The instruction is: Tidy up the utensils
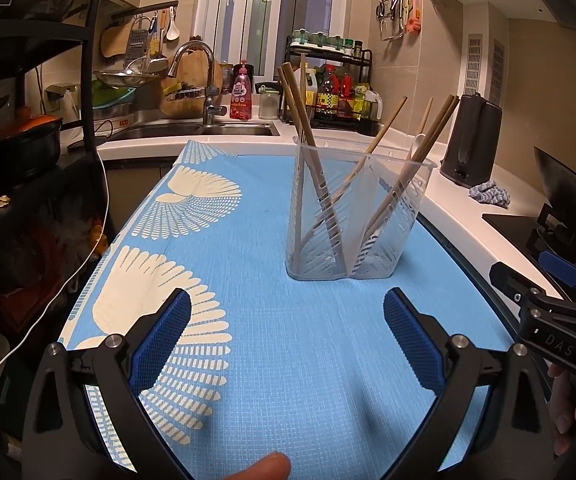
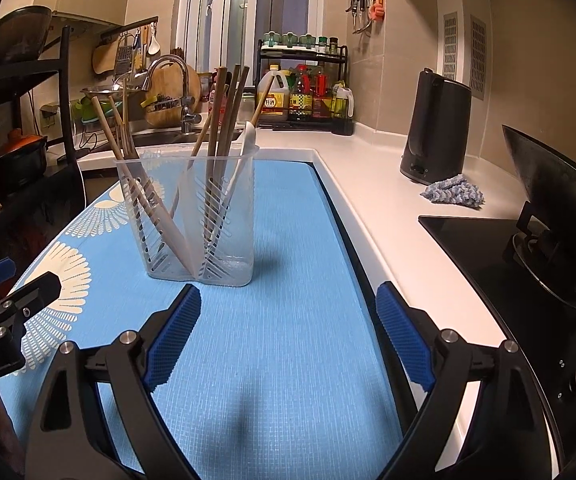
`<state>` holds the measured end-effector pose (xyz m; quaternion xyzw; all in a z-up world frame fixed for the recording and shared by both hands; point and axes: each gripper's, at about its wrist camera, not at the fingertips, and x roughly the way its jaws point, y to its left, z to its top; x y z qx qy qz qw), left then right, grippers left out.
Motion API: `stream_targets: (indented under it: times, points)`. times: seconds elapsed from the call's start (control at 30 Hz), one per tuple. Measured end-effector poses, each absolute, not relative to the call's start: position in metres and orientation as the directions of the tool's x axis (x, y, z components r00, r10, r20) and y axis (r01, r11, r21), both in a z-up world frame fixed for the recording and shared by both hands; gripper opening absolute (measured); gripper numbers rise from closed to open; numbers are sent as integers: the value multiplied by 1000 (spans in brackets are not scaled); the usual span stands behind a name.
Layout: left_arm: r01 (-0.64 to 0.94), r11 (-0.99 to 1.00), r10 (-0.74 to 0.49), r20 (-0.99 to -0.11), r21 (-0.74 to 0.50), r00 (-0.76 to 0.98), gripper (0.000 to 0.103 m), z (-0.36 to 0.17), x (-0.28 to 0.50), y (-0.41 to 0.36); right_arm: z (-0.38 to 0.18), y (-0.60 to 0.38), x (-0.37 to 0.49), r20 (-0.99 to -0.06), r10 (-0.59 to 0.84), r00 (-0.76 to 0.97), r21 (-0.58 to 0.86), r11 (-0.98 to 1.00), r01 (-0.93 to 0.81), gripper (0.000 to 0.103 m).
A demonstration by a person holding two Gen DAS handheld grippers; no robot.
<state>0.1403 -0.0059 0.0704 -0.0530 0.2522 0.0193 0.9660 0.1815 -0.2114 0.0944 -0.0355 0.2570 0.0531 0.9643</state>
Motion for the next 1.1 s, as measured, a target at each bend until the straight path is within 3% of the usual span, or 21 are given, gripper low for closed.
stream_targets:
  times: [1.1]
  points:
    - [-57,995,9,-469,-88,883,94,70,137,-8,94,-210,180,-499,88,862,-41,991,-125,88]
